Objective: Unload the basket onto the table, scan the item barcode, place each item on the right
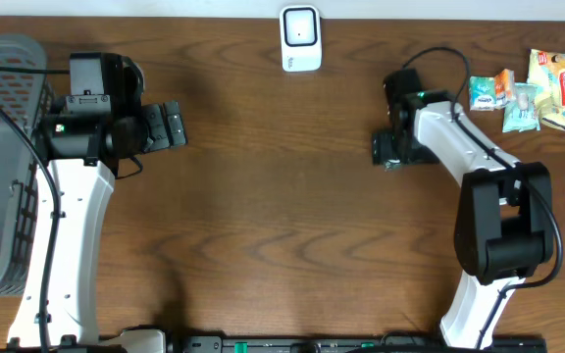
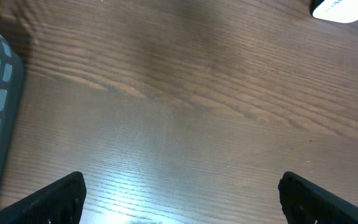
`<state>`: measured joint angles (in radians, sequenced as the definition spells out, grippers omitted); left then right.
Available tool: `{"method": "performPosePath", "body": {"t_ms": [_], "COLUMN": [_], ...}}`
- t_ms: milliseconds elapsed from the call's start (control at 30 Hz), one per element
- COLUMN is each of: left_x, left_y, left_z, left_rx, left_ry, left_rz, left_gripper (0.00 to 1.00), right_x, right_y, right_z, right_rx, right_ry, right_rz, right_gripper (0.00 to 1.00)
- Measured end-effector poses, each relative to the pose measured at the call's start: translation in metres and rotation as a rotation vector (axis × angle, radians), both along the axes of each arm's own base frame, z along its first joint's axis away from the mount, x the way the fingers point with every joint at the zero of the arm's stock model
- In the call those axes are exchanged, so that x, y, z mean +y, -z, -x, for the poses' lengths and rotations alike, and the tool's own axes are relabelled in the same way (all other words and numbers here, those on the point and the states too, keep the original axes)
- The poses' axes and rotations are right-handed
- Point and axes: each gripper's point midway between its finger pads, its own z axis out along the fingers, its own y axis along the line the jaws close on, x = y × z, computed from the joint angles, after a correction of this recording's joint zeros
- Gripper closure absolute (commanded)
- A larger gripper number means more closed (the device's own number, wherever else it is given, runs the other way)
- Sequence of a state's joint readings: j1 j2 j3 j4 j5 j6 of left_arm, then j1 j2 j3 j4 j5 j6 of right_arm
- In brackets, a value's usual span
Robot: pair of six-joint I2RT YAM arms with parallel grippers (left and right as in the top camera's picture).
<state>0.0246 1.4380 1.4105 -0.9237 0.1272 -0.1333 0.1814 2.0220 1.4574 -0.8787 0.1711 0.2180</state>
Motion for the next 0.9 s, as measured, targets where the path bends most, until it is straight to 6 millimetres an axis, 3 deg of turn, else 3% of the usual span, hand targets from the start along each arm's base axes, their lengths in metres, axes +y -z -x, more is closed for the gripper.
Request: {"method": "performPosePath", "body": {"t_ms": [200, 300, 367, 500, 633, 800, 900], "left_x": [0.000, 0.000, 0.000, 0.000, 0.000, 0.000, 0.000], "left_y": [0.000, 0.000, 0.000, 0.000, 0.000, 0.000, 0.000], "left_z": [0.000, 0.000, 0.000, 0.000, 0.000, 0.000, 0.000], "left_rx": [0.000, 0.000, 0.000, 0.000, 0.000, 0.000, 0.000], "left_ry": [0.000, 0.000, 0.000, 0.000, 0.000, 0.000, 0.000], "left_rz": [0.000, 0.000, 0.000, 0.000, 0.000, 0.000, 0.000], "left_gripper": [0.02, 0.02, 0.02, 0.02, 0.02, 0.02, 0.02], "right_x": [0.011, 0.007, 0.000, -0.007, -0.002, -0.001, -0.004], "right_y": [-0.008, -0.008, -0.008, -0.008, -0.005, 0.006, 0.018], "right_z": [-0.018, -0.023, -0.024, -0.020, -0.009, 0.000, -0.003], "right_rx": [-0.041, -0.055, -0.058, -0.036, 0.007, 0.026, -0.001], "right_ry": [-0.140, -0.132, -0.121, -0.164, -0.276, -0.374, -0.402], "right_rz": [-0.071, -0.127, -0.176, -0.219, -0.234, -0.229, -0.196], "right_gripper": [0.07, 0.10, 0.06, 0.04, 0.01, 0.15, 0.07]}}
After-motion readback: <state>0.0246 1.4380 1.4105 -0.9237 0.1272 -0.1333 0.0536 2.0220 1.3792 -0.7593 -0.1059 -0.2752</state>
